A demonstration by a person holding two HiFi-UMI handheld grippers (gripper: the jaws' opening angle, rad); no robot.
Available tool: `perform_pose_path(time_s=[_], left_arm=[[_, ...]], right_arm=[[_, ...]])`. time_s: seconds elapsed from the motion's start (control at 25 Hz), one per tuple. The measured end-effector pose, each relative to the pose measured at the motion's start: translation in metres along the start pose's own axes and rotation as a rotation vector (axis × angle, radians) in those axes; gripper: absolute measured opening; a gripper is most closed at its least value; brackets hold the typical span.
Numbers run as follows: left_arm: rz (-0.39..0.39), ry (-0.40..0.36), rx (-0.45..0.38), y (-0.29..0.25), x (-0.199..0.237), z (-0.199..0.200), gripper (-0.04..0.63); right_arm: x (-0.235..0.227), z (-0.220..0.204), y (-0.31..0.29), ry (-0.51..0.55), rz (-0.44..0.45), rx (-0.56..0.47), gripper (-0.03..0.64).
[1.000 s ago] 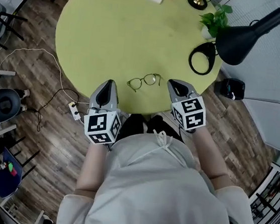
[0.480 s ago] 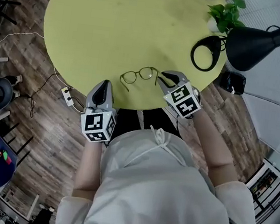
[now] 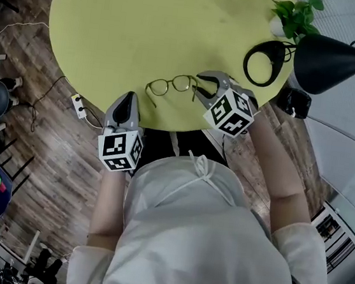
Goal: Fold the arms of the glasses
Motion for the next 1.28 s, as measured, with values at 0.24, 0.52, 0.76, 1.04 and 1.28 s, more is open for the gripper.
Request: perform_pose_path(time_s=[0.24, 0.52, 0.76, 1.04, 1.28], left_arm=[[0.01, 0.0, 0.002, 0.003, -0.004, -0.002, 0.007], [0.002, -0.007, -0.022, 0.0, -0.008, 0.008, 0.008], [-0.022, -0.002, -0.056, -0.007, -0.013, 0.027, 0.007], [-0.042, -0.005, -0.037, -0.012, -0.022, 0.021, 0.007], [-0.077, -0.057, -0.013, -0.023, -0.032, 0.018, 0.008]], right_arm=[[0.004, 0.004, -0.001, 0.125, 0.05, 0.016, 0.066], [0.005, 0.0, 0.001, 0.194, 0.023, 0.029, 0.018], [0.007, 0.0, 0.002, 0.197, -0.003, 0.026, 0.017], [0.009, -0.002, 0.004, 0.168, -0.022, 0.029, 0.018], [0.015, -0.003, 0.006, 0.145, -0.018, 0.033, 0.017]])
Point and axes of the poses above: the fingertips, and each gripper's own axes: y backward along the fingers, x to its left, z out of its top, the point moved 5 cm from there along y, backward along the fingers, and after that the axes turned 6 degrees about y, right-handed, at the moved point
